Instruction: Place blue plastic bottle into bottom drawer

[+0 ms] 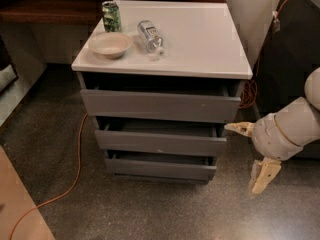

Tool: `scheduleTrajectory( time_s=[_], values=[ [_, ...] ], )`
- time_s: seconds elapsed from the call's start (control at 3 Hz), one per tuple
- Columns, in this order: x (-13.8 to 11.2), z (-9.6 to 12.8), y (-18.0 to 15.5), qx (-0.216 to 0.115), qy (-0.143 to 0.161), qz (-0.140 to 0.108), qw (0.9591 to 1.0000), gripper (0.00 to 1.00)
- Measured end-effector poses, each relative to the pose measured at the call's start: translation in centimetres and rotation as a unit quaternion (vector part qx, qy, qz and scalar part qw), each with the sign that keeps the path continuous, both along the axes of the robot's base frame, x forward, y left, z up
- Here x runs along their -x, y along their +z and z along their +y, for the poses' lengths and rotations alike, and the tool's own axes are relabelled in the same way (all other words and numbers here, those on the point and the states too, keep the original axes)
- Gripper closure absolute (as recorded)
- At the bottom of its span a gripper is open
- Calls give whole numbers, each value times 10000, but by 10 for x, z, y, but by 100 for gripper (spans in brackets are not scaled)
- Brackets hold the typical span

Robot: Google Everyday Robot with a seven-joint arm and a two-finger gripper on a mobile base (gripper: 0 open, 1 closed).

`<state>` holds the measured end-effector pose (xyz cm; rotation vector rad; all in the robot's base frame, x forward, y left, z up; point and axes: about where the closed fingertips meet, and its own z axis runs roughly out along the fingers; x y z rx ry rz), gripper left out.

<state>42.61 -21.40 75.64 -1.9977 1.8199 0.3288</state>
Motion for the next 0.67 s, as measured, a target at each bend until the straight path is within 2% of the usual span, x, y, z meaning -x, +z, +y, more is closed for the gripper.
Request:
scheduleTrajectory(
  time_s=[0.33,0.67],
  values=[
    [-11,9,-52,-32,89,-64,9999,0],
    [-36,16,-100,-90,213,-151,9996,0]
  ],
)
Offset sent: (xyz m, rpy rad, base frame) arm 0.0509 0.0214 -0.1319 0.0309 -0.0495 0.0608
